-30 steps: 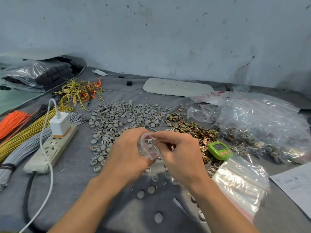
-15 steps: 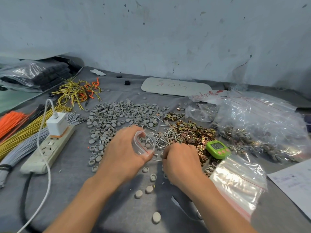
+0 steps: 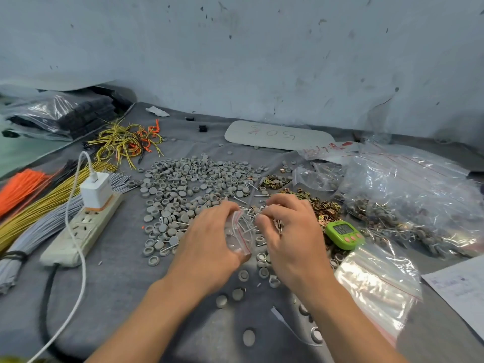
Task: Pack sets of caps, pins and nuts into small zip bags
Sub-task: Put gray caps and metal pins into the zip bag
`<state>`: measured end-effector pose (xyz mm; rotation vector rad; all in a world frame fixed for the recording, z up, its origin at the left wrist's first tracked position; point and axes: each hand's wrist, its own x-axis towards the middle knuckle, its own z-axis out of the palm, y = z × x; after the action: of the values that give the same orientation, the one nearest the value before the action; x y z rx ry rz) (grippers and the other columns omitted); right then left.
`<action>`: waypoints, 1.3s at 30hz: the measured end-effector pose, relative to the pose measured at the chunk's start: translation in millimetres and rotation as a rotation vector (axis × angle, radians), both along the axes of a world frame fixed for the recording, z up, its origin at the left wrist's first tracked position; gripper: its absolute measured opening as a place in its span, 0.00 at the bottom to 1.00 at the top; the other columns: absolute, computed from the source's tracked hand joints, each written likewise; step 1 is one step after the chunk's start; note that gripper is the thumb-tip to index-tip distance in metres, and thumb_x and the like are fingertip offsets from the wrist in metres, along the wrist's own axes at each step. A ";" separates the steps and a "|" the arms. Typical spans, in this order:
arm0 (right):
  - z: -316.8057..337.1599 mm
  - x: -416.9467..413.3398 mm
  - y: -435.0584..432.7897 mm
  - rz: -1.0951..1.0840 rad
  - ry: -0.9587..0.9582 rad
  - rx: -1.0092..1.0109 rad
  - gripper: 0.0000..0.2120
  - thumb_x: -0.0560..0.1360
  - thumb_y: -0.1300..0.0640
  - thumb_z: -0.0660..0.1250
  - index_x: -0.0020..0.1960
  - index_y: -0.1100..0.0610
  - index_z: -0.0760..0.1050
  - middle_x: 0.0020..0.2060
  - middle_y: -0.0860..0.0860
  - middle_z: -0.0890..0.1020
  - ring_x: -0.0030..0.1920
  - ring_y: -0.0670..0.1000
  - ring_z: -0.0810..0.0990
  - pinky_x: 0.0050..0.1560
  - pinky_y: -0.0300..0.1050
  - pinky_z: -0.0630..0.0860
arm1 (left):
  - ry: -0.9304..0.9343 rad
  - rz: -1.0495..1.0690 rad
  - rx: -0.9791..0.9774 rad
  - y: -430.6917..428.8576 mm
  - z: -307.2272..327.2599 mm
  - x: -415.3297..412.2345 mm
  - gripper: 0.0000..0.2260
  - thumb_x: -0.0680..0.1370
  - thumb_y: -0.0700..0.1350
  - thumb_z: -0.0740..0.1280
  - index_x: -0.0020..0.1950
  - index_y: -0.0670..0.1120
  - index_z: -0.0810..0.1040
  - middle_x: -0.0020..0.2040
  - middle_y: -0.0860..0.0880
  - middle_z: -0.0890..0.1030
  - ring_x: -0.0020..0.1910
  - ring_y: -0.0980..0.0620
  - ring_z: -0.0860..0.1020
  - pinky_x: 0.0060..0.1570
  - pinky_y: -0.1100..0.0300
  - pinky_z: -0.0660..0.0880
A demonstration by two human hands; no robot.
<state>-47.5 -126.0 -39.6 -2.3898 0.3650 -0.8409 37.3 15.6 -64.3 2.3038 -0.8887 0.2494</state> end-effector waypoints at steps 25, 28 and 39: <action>-14.2 12.9 -22.8 -0.109 0.614 -0.183 0.14 0.77 0.61 0.68 0.54 0.44 0.84 0.46 0.48 0.82 0.45 0.55 0.77 0.50 0.47 0.76 | 0.084 0.079 -0.136 8.2 15.6 9.4 0.23 0.68 0.60 0.79 0.54 0.64 0.69 0.51 0.62 0.77 0.51 0.63 0.75 0.45 0.68 0.66; -10.0 14.4 -24.5 -0.127 0.646 -0.094 0.18 0.73 0.66 0.68 0.52 0.43 0.83 0.49 0.50 0.85 0.48 0.56 0.82 0.49 0.48 0.81 | 0.084 0.077 -0.118 7.7 14.9 9.8 0.24 0.68 0.61 0.79 0.55 0.65 0.68 0.51 0.63 0.77 0.50 0.66 0.73 0.44 0.71 0.64; 9.0 -0.9 -17.7 0.112 -0.165 0.317 0.13 0.74 0.65 0.76 0.43 0.45 0.87 0.37 0.38 0.86 0.40 0.41 0.85 0.42 0.32 0.79 | 0.067 0.067 -0.071 3.4 12.3 5.0 0.25 0.66 0.57 0.79 0.55 0.65 0.67 0.48 0.62 0.74 0.48 0.59 0.73 0.42 0.67 0.65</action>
<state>-48.4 -143.7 -30.5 -2.0152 0.2725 -0.8522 42.3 19.0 -51.9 2.2645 -0.7582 0.2275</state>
